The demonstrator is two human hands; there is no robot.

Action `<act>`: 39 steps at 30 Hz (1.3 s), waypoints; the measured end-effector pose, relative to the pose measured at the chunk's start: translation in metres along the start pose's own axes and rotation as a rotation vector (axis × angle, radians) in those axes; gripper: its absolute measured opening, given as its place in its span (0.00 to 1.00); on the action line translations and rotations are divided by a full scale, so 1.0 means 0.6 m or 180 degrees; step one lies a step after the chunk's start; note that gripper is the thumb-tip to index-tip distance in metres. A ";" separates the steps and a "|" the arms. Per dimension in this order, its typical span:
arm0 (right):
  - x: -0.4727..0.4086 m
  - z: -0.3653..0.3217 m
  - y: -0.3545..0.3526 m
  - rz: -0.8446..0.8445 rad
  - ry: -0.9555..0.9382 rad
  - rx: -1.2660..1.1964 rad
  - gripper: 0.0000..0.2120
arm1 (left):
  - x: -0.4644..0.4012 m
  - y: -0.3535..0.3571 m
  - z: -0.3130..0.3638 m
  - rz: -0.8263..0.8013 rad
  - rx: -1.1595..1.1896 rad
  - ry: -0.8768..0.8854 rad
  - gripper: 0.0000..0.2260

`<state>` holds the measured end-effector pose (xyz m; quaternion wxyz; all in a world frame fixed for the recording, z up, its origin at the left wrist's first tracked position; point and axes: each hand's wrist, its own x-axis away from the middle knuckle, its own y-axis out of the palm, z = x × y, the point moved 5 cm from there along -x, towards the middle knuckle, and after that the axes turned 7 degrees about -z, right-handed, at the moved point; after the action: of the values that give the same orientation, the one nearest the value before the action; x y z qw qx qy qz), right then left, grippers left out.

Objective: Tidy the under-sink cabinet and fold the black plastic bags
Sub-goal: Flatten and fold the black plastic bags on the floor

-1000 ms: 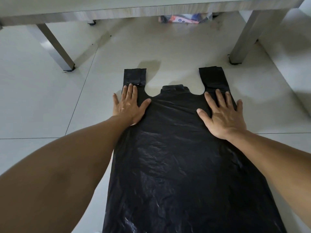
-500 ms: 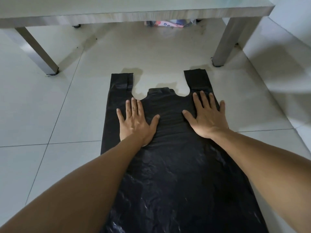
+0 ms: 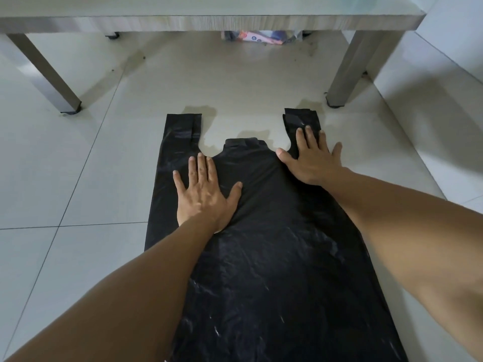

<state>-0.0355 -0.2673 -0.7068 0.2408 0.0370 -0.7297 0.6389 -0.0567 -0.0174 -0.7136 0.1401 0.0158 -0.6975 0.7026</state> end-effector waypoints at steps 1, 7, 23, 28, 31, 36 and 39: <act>0.001 0.001 0.004 0.0097 0.0003 -0.0018 0.44 | 0.001 0.000 0.000 0.0000 0.0013 0.0000 0.40; -0.004 0.003 0.005 0.0024 -0.0019 -0.0064 0.42 | 0.000 0.000 -0.001 0.0010 0.0042 -0.0024 0.40; 0.324 -0.004 0.144 0.0311 -0.0834 0.0248 0.37 | 0.052 -0.038 0.011 0.0886 0.0401 0.0286 0.20; 0.326 -0.005 0.144 0.0185 -0.0818 0.0323 0.37 | 0.105 -0.054 0.008 0.0070 0.0302 0.0433 0.25; 0.330 -0.011 0.130 0.0165 -0.0775 0.0119 0.31 | 0.166 -0.051 0.006 -0.0132 -0.0253 0.0927 0.30; 0.310 -0.014 0.068 0.0568 -0.0683 -0.0483 0.19 | 0.206 -0.036 0.031 -0.0220 -0.0319 0.1250 0.30; 0.271 0.003 0.031 0.0464 -0.0601 -0.0551 0.22 | 0.197 -0.029 0.060 -0.0240 -0.0260 0.1292 0.30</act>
<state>-0.1858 -0.2243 -0.6589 0.1264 0.0230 -0.8022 0.5830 -0.1726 -0.0323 -0.6701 0.3045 -0.1057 -0.6818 0.6568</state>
